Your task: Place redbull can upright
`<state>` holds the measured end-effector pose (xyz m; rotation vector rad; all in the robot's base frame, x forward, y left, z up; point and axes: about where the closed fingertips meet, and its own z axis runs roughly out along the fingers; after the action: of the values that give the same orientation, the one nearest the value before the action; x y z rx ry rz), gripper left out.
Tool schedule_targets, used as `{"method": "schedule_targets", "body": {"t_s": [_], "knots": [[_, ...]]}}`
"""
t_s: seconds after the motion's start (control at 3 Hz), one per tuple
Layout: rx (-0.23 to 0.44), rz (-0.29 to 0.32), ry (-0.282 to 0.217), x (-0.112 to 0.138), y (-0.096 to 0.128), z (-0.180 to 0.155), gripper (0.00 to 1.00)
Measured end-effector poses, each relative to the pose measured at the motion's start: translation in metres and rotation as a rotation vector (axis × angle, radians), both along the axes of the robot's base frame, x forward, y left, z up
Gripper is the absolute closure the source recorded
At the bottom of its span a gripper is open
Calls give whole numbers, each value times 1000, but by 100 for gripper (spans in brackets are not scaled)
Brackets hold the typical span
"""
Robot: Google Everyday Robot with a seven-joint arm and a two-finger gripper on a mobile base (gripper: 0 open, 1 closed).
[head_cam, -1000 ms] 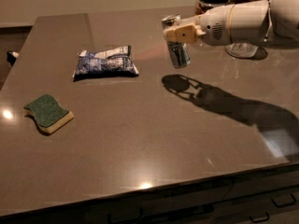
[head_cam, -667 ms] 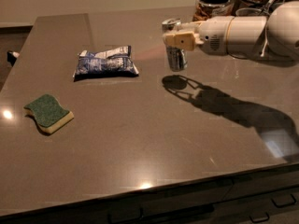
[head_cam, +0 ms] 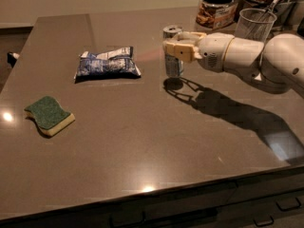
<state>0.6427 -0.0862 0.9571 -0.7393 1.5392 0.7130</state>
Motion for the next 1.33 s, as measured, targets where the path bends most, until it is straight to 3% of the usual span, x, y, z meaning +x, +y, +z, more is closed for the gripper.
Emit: {"method": "schedule_targets", "body": {"t_s": [0.33, 0.67, 1.0, 1.33], "knots": [[16, -9, -25, 1, -2, -10, 100], [11, -34, -39, 1, -8, -22, 84], [7, -55, -52, 3, -15, -32, 60], [13, -71, -67, 5, -27, -41, 29]]}}
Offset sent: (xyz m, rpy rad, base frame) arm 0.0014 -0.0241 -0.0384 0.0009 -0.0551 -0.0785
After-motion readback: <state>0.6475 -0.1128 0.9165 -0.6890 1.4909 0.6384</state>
